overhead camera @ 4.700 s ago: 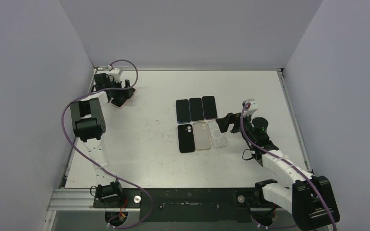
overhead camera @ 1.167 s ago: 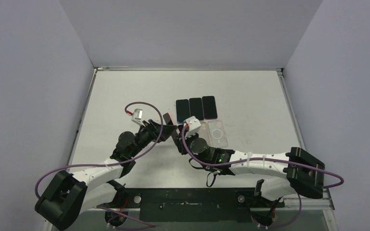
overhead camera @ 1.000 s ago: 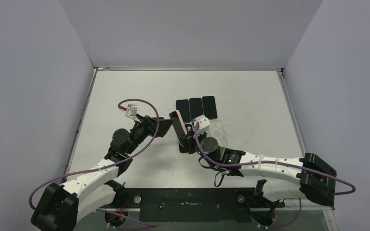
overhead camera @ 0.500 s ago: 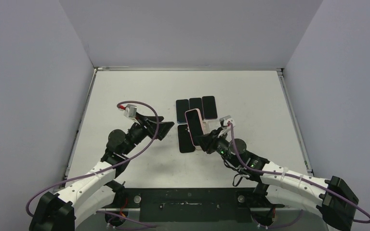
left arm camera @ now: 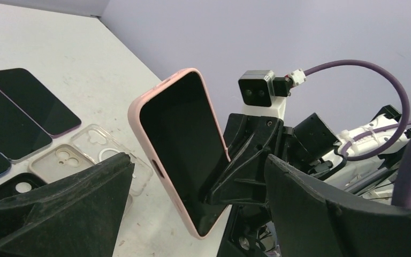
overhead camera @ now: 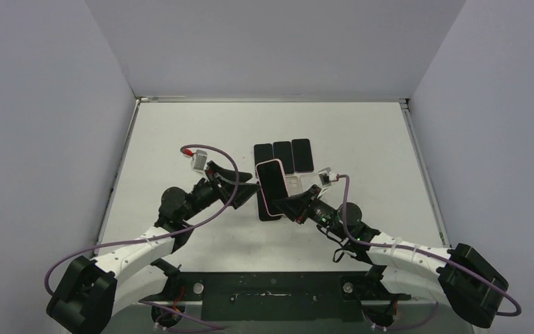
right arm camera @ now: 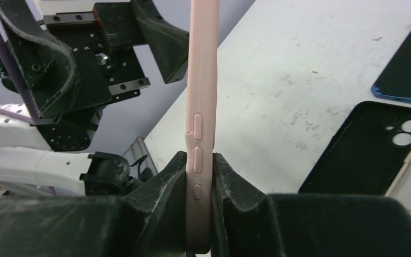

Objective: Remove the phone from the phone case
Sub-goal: Pick up the phone at the center of the board.

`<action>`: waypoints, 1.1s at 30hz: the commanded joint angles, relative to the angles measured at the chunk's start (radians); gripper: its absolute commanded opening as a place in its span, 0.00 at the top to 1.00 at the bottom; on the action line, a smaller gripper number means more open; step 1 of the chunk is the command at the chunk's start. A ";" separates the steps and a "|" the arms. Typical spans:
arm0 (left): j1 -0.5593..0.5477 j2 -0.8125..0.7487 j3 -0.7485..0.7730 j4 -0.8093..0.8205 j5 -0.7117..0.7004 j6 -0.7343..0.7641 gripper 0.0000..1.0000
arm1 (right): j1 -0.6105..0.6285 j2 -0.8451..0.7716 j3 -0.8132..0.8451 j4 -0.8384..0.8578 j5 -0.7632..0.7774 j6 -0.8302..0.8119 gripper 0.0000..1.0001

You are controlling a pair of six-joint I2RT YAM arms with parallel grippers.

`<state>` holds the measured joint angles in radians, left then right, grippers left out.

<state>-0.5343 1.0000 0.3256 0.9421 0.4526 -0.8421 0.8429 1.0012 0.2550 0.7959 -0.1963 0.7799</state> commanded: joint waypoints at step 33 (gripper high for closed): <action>-0.059 0.279 0.018 0.548 0.051 -0.340 1.00 | -0.014 0.060 0.050 0.287 -0.212 0.024 0.99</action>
<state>-0.5861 1.2736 0.3012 1.3632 0.4789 -1.1637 0.8375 1.0897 0.2459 1.0149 -0.4000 0.8497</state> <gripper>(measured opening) 0.133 0.160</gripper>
